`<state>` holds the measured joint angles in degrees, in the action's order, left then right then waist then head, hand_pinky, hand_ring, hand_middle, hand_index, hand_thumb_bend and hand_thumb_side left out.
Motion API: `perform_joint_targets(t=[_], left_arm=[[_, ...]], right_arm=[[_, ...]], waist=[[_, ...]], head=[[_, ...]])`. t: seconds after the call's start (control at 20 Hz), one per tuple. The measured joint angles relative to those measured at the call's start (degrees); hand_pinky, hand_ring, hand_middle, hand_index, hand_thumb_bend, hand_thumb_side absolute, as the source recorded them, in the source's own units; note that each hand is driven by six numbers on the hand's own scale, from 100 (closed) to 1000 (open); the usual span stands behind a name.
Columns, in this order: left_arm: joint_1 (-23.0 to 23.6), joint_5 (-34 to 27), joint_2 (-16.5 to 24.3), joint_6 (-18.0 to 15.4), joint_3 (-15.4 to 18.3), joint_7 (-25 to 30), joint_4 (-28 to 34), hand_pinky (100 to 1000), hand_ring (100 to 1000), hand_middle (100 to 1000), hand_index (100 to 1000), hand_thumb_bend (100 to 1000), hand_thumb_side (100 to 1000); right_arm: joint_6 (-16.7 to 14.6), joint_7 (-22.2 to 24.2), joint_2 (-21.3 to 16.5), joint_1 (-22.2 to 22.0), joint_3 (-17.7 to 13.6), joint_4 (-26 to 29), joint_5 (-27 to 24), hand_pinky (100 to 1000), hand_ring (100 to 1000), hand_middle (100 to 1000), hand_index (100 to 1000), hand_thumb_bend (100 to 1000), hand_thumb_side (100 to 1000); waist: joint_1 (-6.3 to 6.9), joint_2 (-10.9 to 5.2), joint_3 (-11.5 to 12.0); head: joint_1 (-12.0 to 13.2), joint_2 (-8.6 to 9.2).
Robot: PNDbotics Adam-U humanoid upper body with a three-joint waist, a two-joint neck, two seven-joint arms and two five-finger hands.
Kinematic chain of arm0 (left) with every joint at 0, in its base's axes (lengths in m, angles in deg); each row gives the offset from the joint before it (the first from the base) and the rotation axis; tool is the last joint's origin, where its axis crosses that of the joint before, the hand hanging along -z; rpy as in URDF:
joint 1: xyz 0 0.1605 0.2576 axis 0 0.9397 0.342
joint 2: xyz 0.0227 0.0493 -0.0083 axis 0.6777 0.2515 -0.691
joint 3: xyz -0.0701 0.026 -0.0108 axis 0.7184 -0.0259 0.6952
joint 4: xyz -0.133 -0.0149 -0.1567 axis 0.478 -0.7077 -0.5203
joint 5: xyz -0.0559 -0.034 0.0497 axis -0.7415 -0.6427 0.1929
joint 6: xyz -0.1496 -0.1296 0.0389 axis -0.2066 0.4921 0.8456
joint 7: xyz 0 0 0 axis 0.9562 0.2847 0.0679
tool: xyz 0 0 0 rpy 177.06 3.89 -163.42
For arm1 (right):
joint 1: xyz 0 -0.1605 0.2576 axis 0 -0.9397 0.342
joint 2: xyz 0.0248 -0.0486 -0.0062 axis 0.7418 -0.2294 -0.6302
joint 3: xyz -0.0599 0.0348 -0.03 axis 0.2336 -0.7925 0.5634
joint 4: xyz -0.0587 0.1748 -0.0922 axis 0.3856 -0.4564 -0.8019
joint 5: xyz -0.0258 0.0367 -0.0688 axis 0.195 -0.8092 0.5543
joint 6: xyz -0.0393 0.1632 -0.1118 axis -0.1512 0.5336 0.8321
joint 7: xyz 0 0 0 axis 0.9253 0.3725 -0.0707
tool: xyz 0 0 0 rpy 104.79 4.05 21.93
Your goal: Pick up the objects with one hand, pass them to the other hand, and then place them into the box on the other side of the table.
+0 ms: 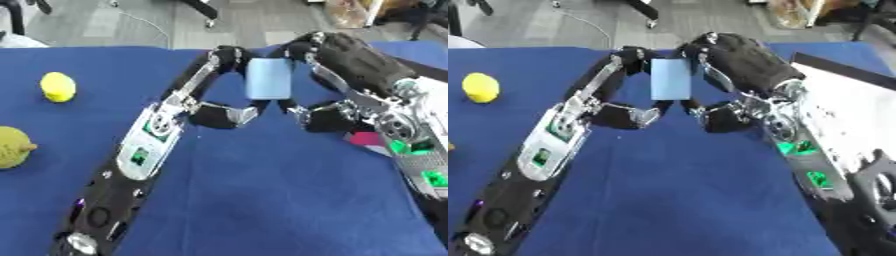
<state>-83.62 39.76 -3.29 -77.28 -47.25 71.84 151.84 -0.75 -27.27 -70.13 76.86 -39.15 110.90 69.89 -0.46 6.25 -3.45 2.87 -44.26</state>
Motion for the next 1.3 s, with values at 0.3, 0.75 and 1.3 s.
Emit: perform_joint_targets(t=[0.3,0.75,1.3], left_arm=[[0.0,1.64,0.01,-0.53,0.76,0.38,-0.01,722,574,568,631,344,266],[0.0,4.11,0.01,-1.82,1.2,0.28,0.08,742,631,641,733,586,402],[0.05,6.55,-0.02,-2.71,1.83,0.36,0.2,762,683,698,794,631,440]], right_arm=[[-0.36,-2.34,-0.04,-0.03,0.17,-0.02,-1.01,697,760,530,409,100,100],[-1.45,-2.77,-0.39,-0.31,0.17,-0.04,-1.76,705,764,539,406,100,100],[-1.89,-2.82,-0.4,-0.49,0.17,-0.06,-2.66,697,772,540,403,100,100]], waist=[[0.0,0.0,-0.08],[0.0,0.12,-0.22],[0.0,0.12,-0.43]], head=[[0.0,0.0],[-0.02,0.0],[-0.08,0.0]])
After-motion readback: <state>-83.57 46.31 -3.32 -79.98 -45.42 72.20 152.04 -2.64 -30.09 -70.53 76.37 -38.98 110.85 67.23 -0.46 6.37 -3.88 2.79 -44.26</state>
